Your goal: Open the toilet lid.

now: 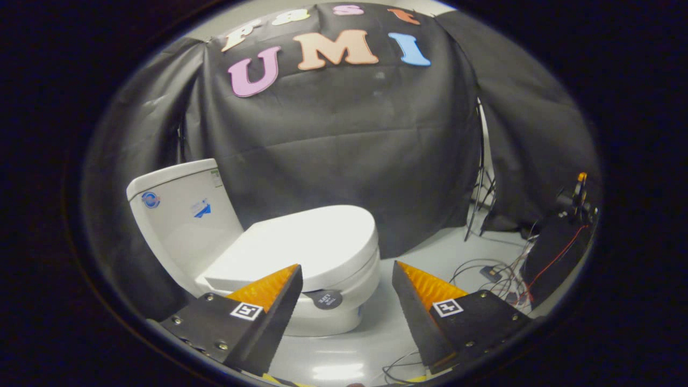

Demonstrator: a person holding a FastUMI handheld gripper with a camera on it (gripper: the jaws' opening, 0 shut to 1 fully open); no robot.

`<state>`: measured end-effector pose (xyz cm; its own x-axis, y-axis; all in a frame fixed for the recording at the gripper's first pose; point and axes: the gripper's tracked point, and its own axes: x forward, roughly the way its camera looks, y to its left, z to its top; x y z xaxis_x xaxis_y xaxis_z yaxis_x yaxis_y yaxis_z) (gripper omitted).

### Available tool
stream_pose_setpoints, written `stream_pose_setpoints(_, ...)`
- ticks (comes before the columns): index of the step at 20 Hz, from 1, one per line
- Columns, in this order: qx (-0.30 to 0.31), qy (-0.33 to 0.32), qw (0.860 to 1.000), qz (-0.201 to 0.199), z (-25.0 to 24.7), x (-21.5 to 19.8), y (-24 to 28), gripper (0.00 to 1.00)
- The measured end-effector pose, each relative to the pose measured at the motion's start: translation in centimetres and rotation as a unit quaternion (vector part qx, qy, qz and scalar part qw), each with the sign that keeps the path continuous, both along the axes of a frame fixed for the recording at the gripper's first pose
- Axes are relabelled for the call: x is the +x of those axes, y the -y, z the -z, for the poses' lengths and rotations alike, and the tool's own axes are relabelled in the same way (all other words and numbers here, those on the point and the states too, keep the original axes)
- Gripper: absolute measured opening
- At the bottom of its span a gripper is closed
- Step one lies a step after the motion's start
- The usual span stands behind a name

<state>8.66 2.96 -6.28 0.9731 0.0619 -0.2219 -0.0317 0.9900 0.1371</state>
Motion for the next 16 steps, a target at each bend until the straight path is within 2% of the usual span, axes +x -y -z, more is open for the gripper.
stream_pose_setpoints(4, 0.054, -0.063, 0.997, 0.001, 3.4, 2.2, -0.7, 0.99)
stream_pose_setpoints(11, 0.168, -0.149, 0.974, 0.000, 7.5, 4.5, -3.7, 0.99)
stream_pose_setpoints(14, 0.196, -0.174, 0.965, 0.013, 9.1, 5.3, -3.9, 0.79)
stream_pose_setpoints(16, 0.226, -0.190, 0.955, 0.020, 10.2, 5.3, -3.8, 0.79)
